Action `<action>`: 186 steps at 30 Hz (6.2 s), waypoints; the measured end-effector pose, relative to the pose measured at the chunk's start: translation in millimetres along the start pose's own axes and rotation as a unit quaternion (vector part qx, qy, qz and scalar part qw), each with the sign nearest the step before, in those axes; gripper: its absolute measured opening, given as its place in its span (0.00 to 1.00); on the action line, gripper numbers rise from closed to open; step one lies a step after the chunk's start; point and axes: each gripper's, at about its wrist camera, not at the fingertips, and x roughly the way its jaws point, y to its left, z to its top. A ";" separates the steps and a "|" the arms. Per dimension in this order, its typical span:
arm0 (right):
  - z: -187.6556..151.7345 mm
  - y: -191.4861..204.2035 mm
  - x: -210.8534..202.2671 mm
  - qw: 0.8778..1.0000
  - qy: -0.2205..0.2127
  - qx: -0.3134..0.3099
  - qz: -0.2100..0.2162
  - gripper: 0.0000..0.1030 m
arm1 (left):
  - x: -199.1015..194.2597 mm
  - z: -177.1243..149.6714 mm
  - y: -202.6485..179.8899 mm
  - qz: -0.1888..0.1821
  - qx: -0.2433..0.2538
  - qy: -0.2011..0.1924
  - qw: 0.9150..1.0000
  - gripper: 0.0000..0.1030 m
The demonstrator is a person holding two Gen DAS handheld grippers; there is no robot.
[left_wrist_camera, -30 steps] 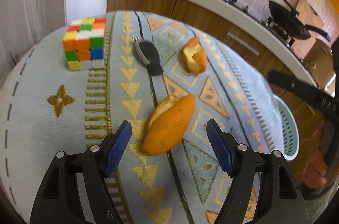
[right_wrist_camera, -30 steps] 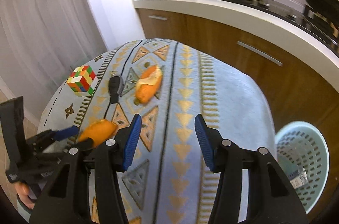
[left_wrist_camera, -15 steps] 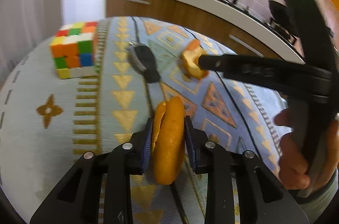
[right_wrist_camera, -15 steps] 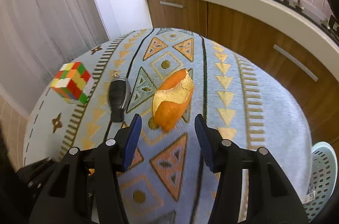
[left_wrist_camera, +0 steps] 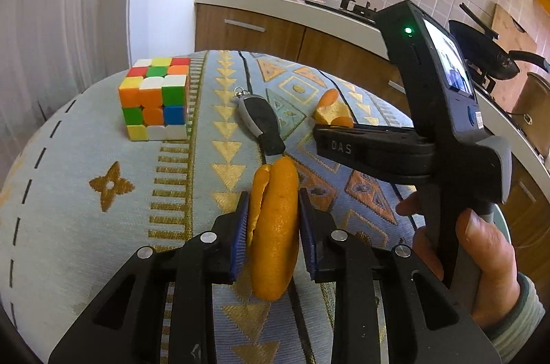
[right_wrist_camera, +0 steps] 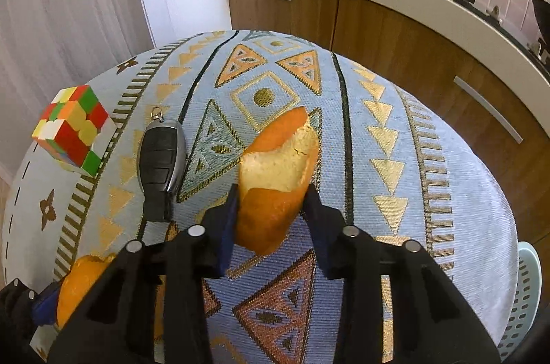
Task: Collect trash
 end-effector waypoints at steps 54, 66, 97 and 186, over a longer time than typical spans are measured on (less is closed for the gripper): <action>-184.2 -277.5 -242.8 0.974 -0.059 0.168 -0.141 0.26 | -14.2 -20.4 -275.3 -0.159 0.146 0.043 0.976 0.25; -216.2 -324.2 -200.9 0.964 0.002 0.221 -0.145 0.51 | 23.3 -34.1 -319.2 -0.174 0.167 0.074 0.968 0.54; -180.4 -208.9 -290.0 0.968 -0.148 0.136 -0.152 0.70 | -113.9 -44.1 -221.5 -0.099 0.113 -0.075 0.986 0.86; -178.1 -164.7 -306.5 0.958 -0.191 0.118 -0.180 0.71 | -147.7 -51.8 -197.1 -0.026 0.112 -0.107 0.988 0.89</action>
